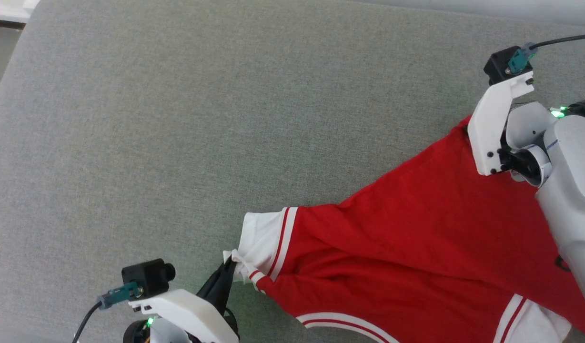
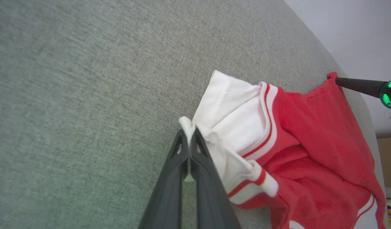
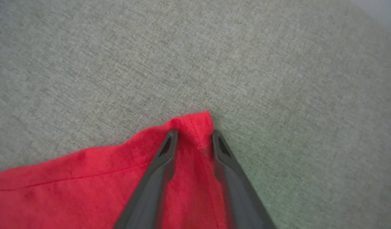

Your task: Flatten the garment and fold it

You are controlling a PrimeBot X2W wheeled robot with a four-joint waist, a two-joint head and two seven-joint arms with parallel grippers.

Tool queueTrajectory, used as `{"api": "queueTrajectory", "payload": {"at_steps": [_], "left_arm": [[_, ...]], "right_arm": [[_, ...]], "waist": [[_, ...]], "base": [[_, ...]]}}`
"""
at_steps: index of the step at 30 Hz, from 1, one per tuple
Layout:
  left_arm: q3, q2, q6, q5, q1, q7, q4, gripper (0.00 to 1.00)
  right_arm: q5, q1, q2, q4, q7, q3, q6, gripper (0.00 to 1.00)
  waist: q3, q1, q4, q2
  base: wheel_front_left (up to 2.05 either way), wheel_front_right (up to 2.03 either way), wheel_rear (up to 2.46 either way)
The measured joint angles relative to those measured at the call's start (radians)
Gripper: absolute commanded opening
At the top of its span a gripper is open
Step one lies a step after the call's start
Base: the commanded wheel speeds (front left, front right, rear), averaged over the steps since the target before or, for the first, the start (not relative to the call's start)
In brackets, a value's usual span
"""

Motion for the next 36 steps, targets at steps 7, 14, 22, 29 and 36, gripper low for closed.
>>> {"api": "queueTrajectory", "payload": {"at_steps": [7,14,22,29,36], "left_arm": [[0.0,0.0,0.0,-0.002,-0.001,-0.004,0.008,0.0],[0.029,0.023,0.002,-0.002,0.022,-0.027,-0.005,0.0],[0.089,0.042,0.02,0.02,0.046,-0.113,-0.052,0.0],[0.12,0.07,0.0,0.035,-0.008,-0.148,-0.093,0.0],[0.127,0.13,-0.045,0.012,-0.179,-0.065,-0.134,0.0]], "right_arm": [[0.027,0.076,0.025,-0.037,-0.175,-0.083,0.0,0.0],[0.027,0.29,0.055,-0.235,-0.492,-0.153,0.0,0.0],[0.002,0.588,0.094,-0.474,-0.658,-0.255,0.0,0.0],[-0.04,0.766,0.135,-0.685,-0.616,-0.368,0.0,0.0],[-0.091,0.766,0.076,-0.9,-0.456,-0.429,0.0,0.0]], "waist": [[-0.029,-0.0001,-0.01,0.0],[-0.09,-0.0001,-0.044,0.0],[-0.171,-0.0003,-0.113,0.0],[-0.224,-0.0003,-0.18,0.0001],[-0.248,-0.0003,-0.226,0.0]], "base": [[0.0,0.0,0.0],[0.0,0.0,0.0],[0.0,0.0,0.0],[0.0,0.0,0.0],[0.0,0.0,0.0]]}}
